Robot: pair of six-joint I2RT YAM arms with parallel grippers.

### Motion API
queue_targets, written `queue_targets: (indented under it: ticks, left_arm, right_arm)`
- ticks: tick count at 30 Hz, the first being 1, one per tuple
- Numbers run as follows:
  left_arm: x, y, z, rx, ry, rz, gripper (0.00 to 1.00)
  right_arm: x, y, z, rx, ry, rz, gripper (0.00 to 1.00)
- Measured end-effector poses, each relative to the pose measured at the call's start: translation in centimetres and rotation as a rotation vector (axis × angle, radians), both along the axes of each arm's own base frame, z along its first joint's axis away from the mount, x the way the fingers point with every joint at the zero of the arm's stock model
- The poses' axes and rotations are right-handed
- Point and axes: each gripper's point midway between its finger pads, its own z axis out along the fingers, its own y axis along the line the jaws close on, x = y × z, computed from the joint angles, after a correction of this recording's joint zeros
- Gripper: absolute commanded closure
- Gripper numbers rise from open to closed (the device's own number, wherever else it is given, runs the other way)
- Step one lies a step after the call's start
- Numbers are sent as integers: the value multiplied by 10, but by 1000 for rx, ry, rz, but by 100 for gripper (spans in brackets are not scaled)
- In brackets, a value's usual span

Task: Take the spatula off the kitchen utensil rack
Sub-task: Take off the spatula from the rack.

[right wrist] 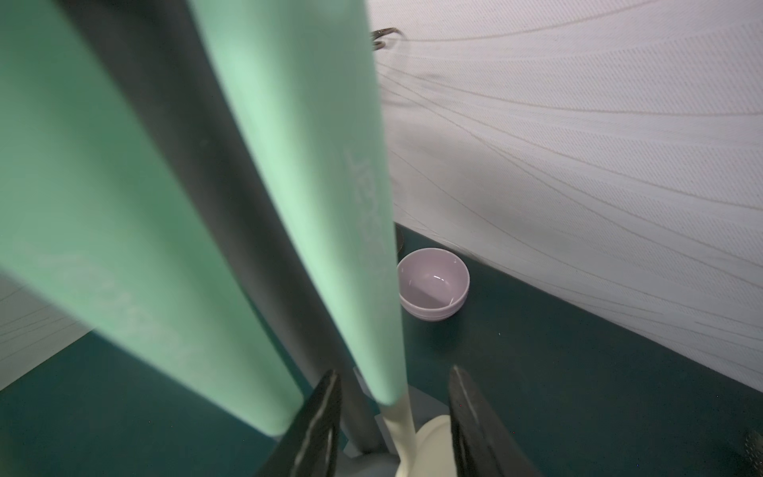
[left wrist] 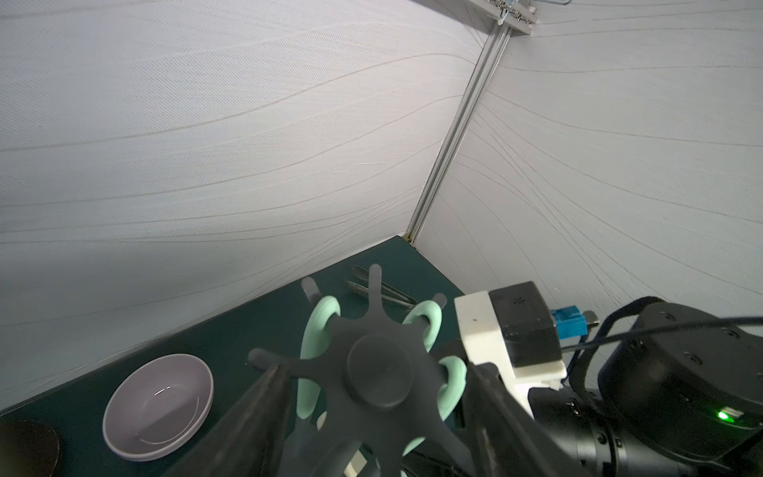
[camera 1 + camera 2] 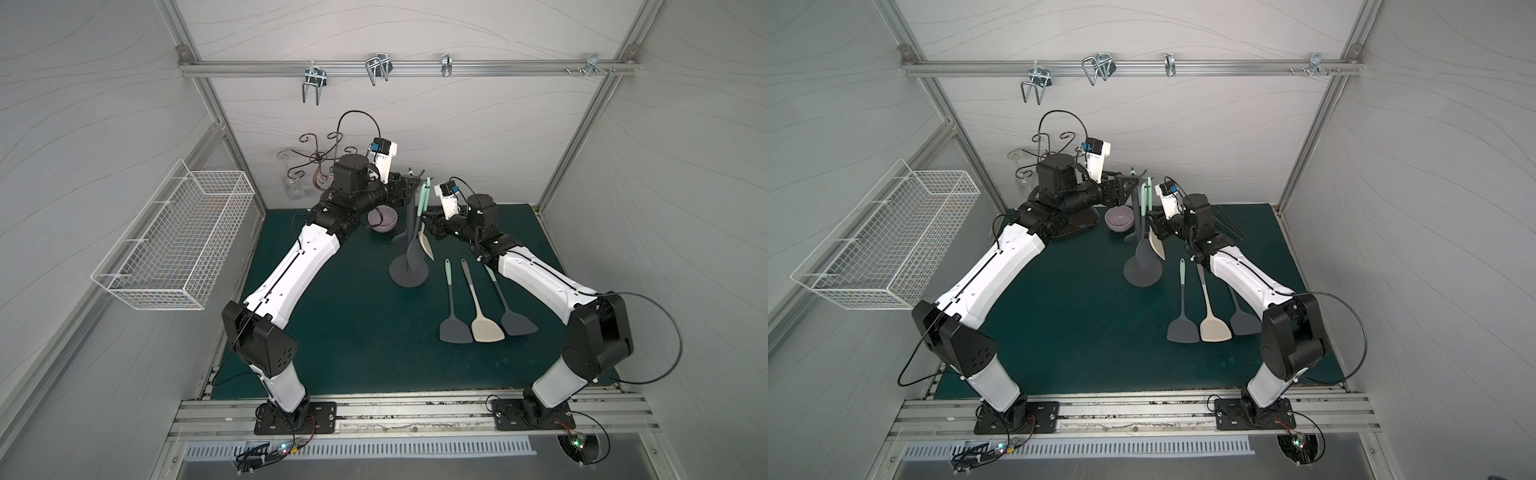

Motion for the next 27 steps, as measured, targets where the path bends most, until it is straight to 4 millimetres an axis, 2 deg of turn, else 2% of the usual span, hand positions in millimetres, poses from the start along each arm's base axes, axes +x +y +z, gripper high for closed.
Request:
queue_targets:
  ticks: [3,5,9,13,19,27]
  left_arm:
    - [1,-3,6,-4,-2,-12,30]
    - [2,-4,9,-8,-9,-16,30]
    - [2,-4,9,-8,-8,-21,30]
    - [1,-4,8,-4,-4,-24,30]
    - [1,-4,6,1,3,-23,32]
    - [9,-1,6,11,-2,15,35]
  right_arm:
    - [2,3,-3,-16,-23,7,56]
    - [3,6,-5,-28,-37,14,61]
    - [3,12,-7,-55,-75,29,88]
    - [3,13,-6,-86,-114,28,100]
    - [4,8,-6,-130,-155,7,100]
    - [-9,-7,-2,-162,-173,-30,100]
